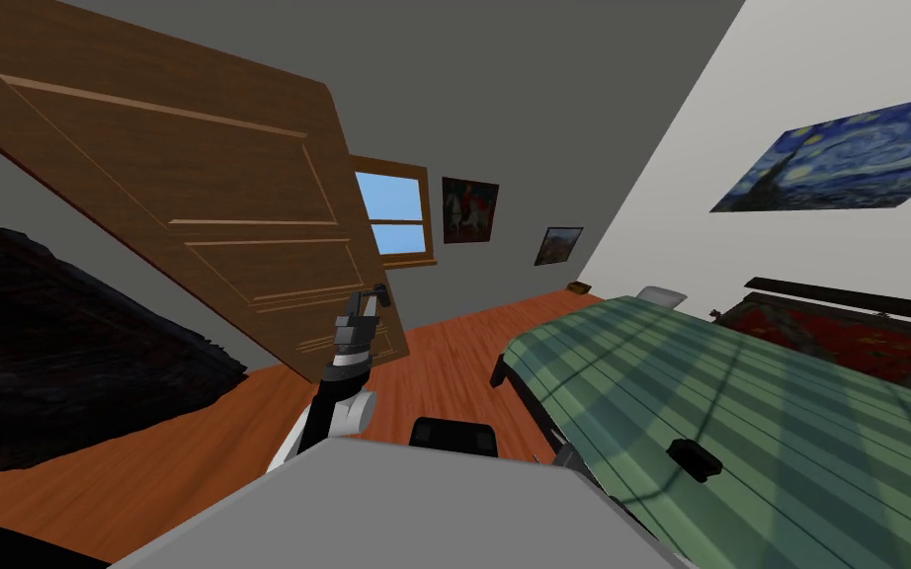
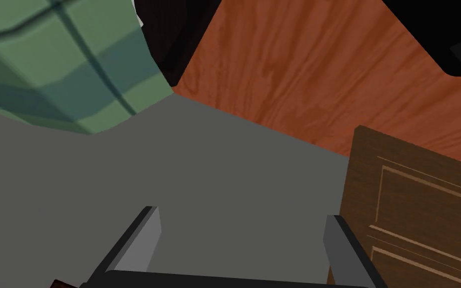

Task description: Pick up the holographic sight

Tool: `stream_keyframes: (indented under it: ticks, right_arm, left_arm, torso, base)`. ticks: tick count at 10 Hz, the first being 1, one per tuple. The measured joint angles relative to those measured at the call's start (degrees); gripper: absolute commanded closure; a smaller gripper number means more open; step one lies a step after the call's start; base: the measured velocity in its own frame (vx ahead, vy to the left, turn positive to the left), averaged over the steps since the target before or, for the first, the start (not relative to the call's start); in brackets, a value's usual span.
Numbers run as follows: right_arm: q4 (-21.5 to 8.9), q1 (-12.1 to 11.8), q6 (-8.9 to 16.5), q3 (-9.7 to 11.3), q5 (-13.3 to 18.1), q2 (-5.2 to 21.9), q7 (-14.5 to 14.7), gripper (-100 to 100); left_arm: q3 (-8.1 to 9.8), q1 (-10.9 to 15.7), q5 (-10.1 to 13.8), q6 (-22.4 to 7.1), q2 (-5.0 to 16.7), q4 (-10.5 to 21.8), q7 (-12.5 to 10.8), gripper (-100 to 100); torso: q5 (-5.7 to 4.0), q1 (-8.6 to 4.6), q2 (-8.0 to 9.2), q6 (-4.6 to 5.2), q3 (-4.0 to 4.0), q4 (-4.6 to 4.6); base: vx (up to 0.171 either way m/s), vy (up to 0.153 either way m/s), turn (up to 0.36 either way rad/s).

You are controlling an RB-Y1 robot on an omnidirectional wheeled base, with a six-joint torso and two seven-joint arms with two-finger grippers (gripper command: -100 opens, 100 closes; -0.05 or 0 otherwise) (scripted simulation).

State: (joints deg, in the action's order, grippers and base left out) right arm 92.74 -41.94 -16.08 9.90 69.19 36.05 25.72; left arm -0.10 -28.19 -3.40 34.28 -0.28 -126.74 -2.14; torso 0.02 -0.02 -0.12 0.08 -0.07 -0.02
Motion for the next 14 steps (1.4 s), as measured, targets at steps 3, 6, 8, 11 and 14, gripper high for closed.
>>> stream_keyframes:
  ticks: [3,6,8,11,14]
  right_arm:
    - [-3.3,-1.9,0.9,0.9,4.8,1.5,3.9,-100]
    - [-6.0,-3.3,1.7,1.2,8.6,3.3,6.7,-100]
    - [-9.8,-3.8,1.9,1.7,11.8,4.2,9.8,-100]
    - [-12.7,-5.5,1.7,0.9,14.4,5.5,14.6,-100]
    - [-14.2,-6.9,3.7,2.7,20.3,8.4,14.2,-100]
  left_arm:
    - [0.0,0.0,0.0,0.0,0.0,0.0,0.0,0]
    - [0.0,0.0,0.0,0.0,0.0,0.0,0.0,0]
    - [0.0,0.0,0.0,0.0,0.0,0.0,0.0,0]
    - [0.01,0.0,0.0,0.0,0.0,0.0,0.0,0]
    - [0.0,0.0,0.0,0.0,0.0,0.0,0.0,0]
  torso:
    - [-0.01,-0.04,0.02,-0.02,0.01,0.01]
    - [-0.02,-0.07,0.05,-0.01,0.03,0.01]
    - [-0.03,-0.17,-0.05,-0.02,-0.02,0.0]
    - [-0.03,-0.16,-0.07,-0.01,-0.04,-0.01]
    - [-0.04,-0.2,-0.04,-0.02,-0.02,0.0]
  base:
    - [0.068,0.006,0.088]
    - [0.053,-0.003,0.033]
    - [0.083,-0.028,0.064]
    - [0.084,-0.028,0.05]
    - [0.063,-0.034,0.034]
